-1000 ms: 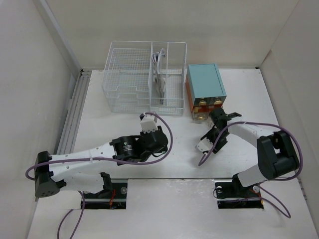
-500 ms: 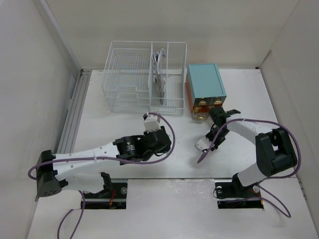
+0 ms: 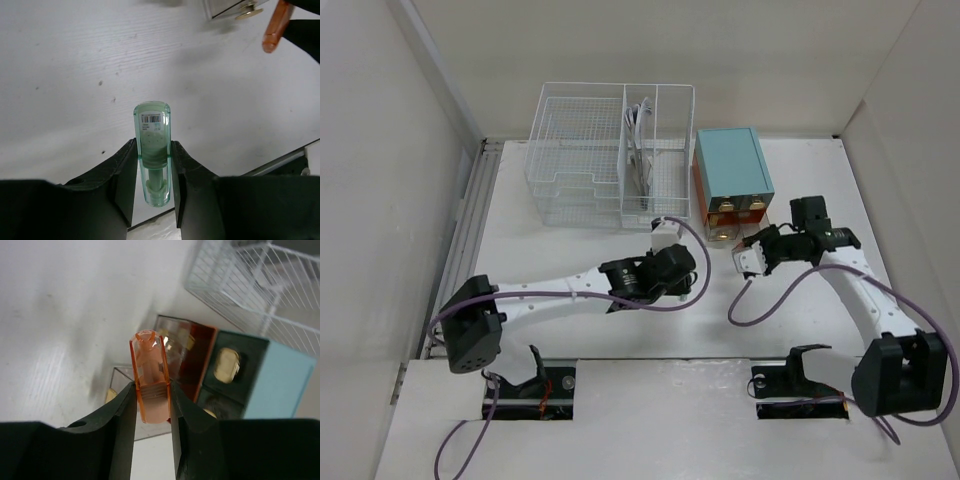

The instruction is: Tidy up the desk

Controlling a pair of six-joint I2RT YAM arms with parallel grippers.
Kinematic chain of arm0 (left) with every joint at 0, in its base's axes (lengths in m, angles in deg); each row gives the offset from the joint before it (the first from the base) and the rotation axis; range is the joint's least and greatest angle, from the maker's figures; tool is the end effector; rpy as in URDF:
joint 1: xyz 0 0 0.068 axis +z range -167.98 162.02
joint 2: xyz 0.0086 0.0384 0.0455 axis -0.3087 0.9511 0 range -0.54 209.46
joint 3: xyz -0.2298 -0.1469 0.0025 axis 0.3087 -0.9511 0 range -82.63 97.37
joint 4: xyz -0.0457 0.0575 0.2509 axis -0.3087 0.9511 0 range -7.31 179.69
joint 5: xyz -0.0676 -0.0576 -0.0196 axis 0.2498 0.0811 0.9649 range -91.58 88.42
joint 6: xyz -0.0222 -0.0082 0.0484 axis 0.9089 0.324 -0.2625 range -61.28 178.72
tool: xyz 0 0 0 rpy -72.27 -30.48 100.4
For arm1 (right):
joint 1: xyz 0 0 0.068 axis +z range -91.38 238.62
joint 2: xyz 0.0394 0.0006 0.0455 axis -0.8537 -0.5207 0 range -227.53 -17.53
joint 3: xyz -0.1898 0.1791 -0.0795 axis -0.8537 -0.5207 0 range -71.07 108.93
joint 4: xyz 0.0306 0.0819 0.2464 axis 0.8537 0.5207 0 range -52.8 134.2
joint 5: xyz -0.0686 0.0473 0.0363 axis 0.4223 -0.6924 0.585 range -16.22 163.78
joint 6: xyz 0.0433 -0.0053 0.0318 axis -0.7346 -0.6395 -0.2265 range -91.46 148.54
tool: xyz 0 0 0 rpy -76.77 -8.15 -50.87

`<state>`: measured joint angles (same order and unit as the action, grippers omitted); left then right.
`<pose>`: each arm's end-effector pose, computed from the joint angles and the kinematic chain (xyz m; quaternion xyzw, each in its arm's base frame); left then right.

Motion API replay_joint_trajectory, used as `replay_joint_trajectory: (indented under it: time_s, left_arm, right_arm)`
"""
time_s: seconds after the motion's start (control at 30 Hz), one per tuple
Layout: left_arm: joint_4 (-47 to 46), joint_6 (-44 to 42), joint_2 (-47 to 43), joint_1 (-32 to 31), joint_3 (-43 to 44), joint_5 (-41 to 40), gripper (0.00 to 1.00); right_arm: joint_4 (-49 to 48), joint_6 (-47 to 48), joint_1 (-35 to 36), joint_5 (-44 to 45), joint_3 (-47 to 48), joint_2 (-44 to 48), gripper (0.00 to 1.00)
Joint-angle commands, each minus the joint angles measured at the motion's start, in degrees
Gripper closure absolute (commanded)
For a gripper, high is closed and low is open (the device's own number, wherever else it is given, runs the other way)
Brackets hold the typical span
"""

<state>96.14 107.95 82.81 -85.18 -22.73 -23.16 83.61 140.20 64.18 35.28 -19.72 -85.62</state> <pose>0.1375 -0.2934 0.2689 0.0545 0.8811 -0.2849 0.3736 0.2162 0.0433 0.2544 -0.8237 0.4130 0.0176 0.3881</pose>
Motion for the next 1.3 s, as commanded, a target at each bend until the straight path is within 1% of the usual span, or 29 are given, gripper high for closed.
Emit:
replay_joint_trajectory:
  time_s: [0.0,0.07,0.1,0.13,0.2,0.3,0.37,0.5,0.6,0.67,0.7,0.77,0.8,0.87,1.03,1.07,1.13,1.23,1.27]
  left_arm:
    - [-6.3,-5.0,2.2,0.8,5.0,1.4,1.0]
    - [-7.7,-6.8,5.2,1.5,7.3,2.7,1.0]
    - [-7.7,-6.8,5.2,1.5,8.1,2.7,1.0]
    - [-8.5,-7.3,6.9,1.5,8.9,3.3,1.0]
    - [-9.8,-8.9,8.2,2.0,10.1,4.0,1.0]
    - [-12.1,-10.1,10.2,2.5,11.8,5.8,1.0]
    - [-12.9,-10.6,11.0,3.1,13.7,6.5,1.0]
    - [-14.2,-11.3,13.4,4.3,16.3,8.6,1.0]
    - [-14.2,-11.9,14.0,4.3,17.7,9.1,1.0]
    - [-14.2,-12.4,14.0,4.3,18.4,9.1,1.0]
    - [-14.2,-12.4,14.7,4.8,18.4,9.6,1.0]
    - [-14.2,-12.9,15.3,4.8,19.0,9.6,1.0]
    - [-13.6,-12.9,15.3,4.8,19.8,9.6,1.0]
    - [-13.6,-12.9,15.9,5.3,19.8,10.2,1.0]
    - [-13.6,-13.5,17.1,5.9,20.9,11.3,1.0]
    - [-14.2,-13.5,17.7,6.5,20.9,11.3,1.0]
    - [-14.2,-13.5,18.3,6.5,21.9,11.3,1.0]
    - [-15.5,-14.0,20.4,7.0,22.8,12.7,1.0]
    - [-16.1,-14.6,21.1,7.0,24.7,13.3,1.0]
  right_arm:
    - [-16.2,-12.9,-1.4,-3.4,-4.7,4.5,0.9]
    - [-23.9,-21.3,-1.4,-1.2,-6.3,4.6,0.9]
    - [-26.2,-21.3,-1.4,-0.4,-6.4,4.6,0.9]
    - [-28.2,-26.8,-1.4,0.3,-7.1,4.6,0.9]
    - [-32.3,-31.1,-1.4,3.4,-7.1,2.6,0.9]
    - [-34.6,-37.5,-2.0,6.8,-5.4,-1.5,0.91]
    - [-36.3,-41.3,-2.6,7.6,-3.8,-3.5,0.91]
    - [-36.9,-46.2,-3.2,9.4,0.8,-8.9,0.91]
    - [-36.9,-48.4,-3.2,11.8,2.1,-12.5,0.9]
    - [-36.9,-48.9,-3.2,12.3,3.3,-14.0,0.84]
    - [-36.9,-48.9,-3.2,12.8,3.3,-14.0,0.75]
    - [-36.4,-49.4,-3.2,12.8,3.3,-14.8,0.65]
    - [-36.4,-49.4,-3.2,12.8,3.3,-14.8,0.57]
    - [-36.4,-49.4,-3.2,12.3,2.8,-14.8,0.52]
    - [-35.8,-49.4,-3.7,10.7,2.3,-13.7,0.46]
    - [-35.3,-49.4,-4.2,9.9,2.3,-13.7,0.46]
    - [-34.5,-50.4,-4.8,8.1,2.3,-13.1,0.51]
    - [-32.7,-52.0,-6.7,4.6,2.8,-11.0,0.71]
    - [-31.7,-52.6,-7.9,3.5,2.8,-10.4,0.84]
